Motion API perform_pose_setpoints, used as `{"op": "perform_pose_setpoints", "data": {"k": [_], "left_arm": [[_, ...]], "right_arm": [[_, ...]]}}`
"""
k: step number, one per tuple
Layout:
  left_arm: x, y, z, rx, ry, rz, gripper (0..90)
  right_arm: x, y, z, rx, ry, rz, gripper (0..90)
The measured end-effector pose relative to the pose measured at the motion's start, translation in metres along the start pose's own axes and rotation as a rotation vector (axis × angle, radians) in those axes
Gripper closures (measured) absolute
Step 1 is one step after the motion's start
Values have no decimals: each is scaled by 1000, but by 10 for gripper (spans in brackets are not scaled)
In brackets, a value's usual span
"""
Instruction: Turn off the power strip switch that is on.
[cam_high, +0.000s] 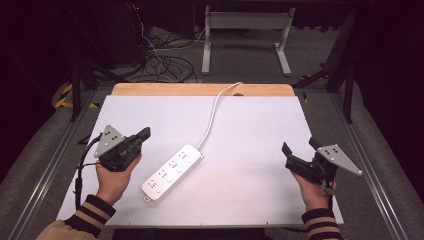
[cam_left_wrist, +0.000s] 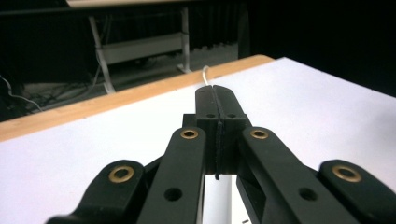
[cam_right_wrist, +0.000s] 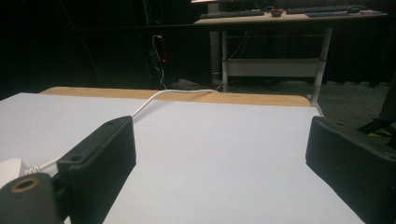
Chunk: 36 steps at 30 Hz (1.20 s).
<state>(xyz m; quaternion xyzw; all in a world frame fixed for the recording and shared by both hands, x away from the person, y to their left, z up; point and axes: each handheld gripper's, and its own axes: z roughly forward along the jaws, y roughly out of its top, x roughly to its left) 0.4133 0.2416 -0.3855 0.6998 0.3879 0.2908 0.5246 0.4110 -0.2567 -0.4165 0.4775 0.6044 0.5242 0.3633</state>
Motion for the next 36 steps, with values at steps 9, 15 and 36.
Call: {"op": "perform_pose_setpoints", "data": {"k": [9, 15, 36], "left_arm": [[-10, 2, 28, 92, -60, 25, 899], [-27, -2, 51, 199, -138, 60, 899], [-53, -29, 104, 476, -229, 156, 899]], "right_arm": [[0, 0, 0, 1, -1, 2, 89], [0, 0, 0, 3, -1, 1, 89], [-1, -1, -1, 5, -2, 5, 89]]}}
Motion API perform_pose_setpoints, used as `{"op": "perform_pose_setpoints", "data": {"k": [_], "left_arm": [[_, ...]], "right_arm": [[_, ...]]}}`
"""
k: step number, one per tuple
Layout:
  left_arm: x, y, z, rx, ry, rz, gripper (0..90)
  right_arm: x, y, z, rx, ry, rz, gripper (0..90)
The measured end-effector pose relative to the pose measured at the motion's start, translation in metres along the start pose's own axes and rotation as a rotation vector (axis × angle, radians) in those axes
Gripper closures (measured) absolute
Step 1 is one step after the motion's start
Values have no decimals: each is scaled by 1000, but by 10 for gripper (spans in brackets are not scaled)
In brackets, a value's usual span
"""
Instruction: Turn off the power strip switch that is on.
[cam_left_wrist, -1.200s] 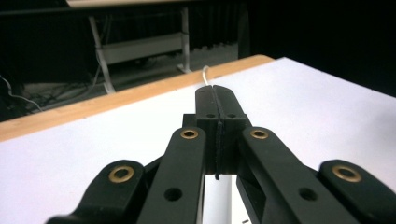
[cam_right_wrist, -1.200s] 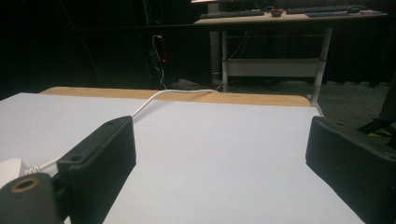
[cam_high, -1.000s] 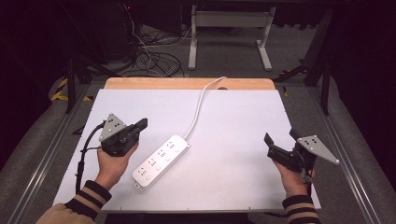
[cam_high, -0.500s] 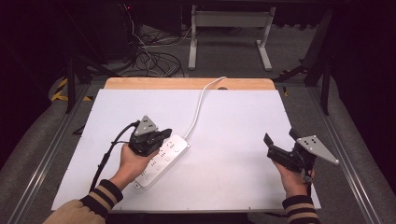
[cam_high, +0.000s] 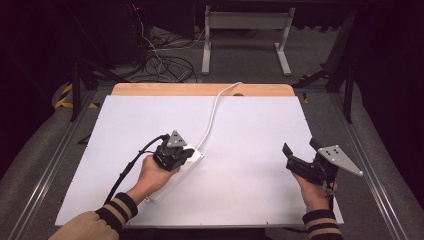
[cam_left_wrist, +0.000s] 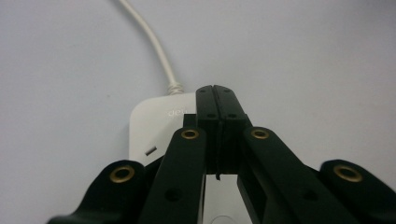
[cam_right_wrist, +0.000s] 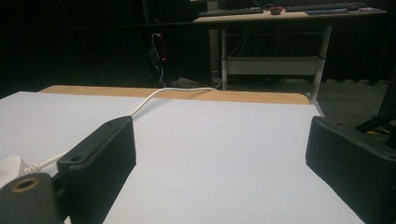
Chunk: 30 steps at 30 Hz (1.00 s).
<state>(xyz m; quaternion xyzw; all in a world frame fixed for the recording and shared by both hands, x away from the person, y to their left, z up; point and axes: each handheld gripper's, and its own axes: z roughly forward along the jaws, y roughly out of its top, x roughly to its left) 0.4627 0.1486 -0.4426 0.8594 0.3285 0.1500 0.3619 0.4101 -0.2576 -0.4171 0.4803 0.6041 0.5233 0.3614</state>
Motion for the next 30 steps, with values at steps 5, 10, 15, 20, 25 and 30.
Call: {"op": "perform_pose_setpoints", "data": {"k": [5, 10, 15, 20, 25, 30], "left_arm": [[-1, -2, 4, 27, 0, 3, 899], [-1, -3, 6, 46, 7, 7, 899], [-1, -5, 9, 68, 7, 17, 899], [0, -6, 10, 79, 6, 11, 899], [-3, -8, 10, 77, 20, 18, 900], [-4, -8, 9, 87, 27, 16, 900]], "right_arm": [[1, 0, 1, 3, 5, -5, 89], [2, 1, 2, 3, 6, -8, 90], [2, 1, 2, 6, 8, -8, 90], [2, 1, 1, 14, 4, -18, 95], [2, 1, 1, 3, 4, -7, 96], [3, 1, 2, 8, 10, -14, 95]]}}
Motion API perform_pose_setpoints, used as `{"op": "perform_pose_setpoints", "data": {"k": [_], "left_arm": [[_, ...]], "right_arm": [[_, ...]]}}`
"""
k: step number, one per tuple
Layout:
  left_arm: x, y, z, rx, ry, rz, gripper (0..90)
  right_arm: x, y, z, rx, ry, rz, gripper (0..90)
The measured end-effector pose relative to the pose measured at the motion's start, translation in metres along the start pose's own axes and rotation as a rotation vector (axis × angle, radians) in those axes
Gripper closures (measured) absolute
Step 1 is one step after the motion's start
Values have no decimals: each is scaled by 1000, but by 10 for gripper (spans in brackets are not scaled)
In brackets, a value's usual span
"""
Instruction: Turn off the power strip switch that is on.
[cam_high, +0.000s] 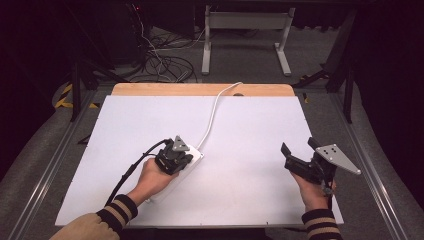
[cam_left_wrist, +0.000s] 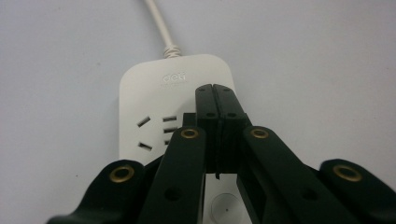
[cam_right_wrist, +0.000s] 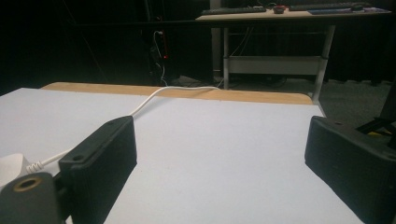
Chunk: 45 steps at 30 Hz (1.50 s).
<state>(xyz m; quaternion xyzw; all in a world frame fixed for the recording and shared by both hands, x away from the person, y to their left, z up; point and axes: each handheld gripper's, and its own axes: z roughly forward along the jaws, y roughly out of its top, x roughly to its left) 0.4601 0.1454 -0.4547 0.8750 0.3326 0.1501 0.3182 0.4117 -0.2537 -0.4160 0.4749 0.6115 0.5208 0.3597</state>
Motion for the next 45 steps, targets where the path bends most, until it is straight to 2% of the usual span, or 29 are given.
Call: {"op": "perform_pose_setpoints", "data": {"k": [11, 13, 17, 26, 29, 30, 31, 34, 35, 38, 45], "left_arm": [[-2, -2, 1, -4, 14, 10, 900], [-3, -2, 1, -7, 26, 24, 900], [-2, -2, 1, -3, 12, 11, 900], [-3, -3, 1, -11, 17, 22, 900], [-1, -2, 1, -9, 7, 10, 900], [-2, -2, 1, -9, 15, 23, 900], [-7, -2, 2, -12, 43, 45, 900], [-7, -2, 2, -12, 20, 36, 900], [-9, -1, 3, -13, 34, 58, 900], [-10, -2, 3, -14, 49, 64, 900], [-12, -2, 3, -17, 57, 77, 900]], "right_arm": [[1, 0, 1, 2, -4, -4, 96], [2, 0, 0, 1, -3, -2, 96], [1, 0, 0, 1, -3, 0, 95], [2, -1, 2, 15, -1, -2, 97], [1, -1, 3, 17, -1, -1, 96], [1, -1, 3, 18, -1, -2, 96], [1, -1, 3, 17, -4, -4, 96], [2, -1, 4, 18, -2, -3, 97], [2, -1, 4, 17, 0, -4, 96], [2, -1, 3, 19, -1, -5, 96], [1, -1, 2, 13, -4, 1, 97]]}}
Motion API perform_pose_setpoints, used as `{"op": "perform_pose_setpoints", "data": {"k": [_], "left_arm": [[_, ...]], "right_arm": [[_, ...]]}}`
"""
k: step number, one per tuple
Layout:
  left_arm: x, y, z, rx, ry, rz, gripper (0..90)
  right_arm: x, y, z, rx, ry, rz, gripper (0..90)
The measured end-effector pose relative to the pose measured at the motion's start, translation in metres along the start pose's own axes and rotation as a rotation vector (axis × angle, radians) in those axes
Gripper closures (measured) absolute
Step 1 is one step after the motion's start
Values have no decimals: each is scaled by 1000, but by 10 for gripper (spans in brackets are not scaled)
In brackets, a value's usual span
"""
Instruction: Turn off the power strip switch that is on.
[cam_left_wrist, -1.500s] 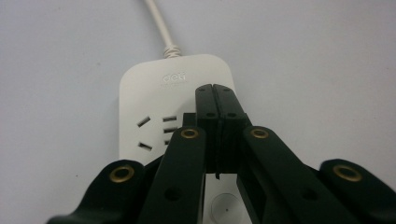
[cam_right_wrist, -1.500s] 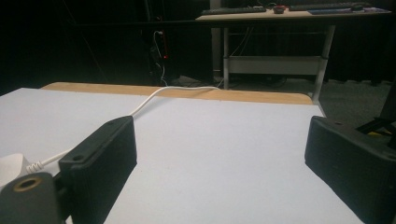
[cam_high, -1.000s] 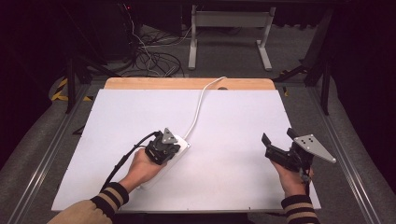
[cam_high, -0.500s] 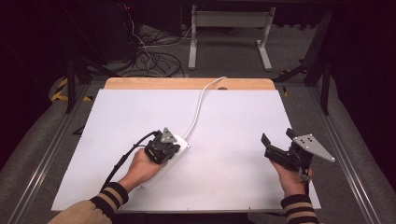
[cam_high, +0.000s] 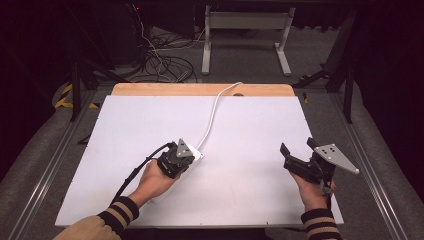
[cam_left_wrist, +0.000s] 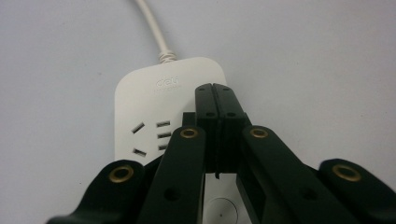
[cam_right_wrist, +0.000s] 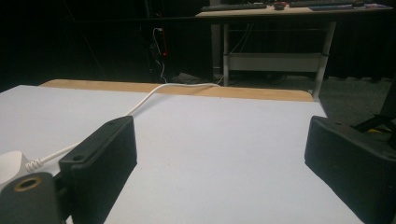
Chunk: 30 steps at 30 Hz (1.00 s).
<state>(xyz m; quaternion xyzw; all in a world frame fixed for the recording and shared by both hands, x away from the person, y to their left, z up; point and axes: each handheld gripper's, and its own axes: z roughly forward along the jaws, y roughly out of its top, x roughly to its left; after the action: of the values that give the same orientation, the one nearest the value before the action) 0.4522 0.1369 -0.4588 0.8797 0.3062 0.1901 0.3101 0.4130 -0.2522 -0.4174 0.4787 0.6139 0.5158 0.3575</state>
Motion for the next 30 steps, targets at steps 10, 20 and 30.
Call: {"op": "perform_pose_setpoints", "data": {"k": [10, 20, 30], "left_arm": [[0, 1, 0, 5, 2, -7, 900], [3, 2, -3, -1, -1, -24, 899], [9, -2, -4, -26, -6, -53, 897]], "right_arm": [[0, 0, 1, 5, 1, -4, 97], [0, 0, 1, 1, 4, -2, 97], [0, 1, 1, -4, 5, -1, 97]]}}
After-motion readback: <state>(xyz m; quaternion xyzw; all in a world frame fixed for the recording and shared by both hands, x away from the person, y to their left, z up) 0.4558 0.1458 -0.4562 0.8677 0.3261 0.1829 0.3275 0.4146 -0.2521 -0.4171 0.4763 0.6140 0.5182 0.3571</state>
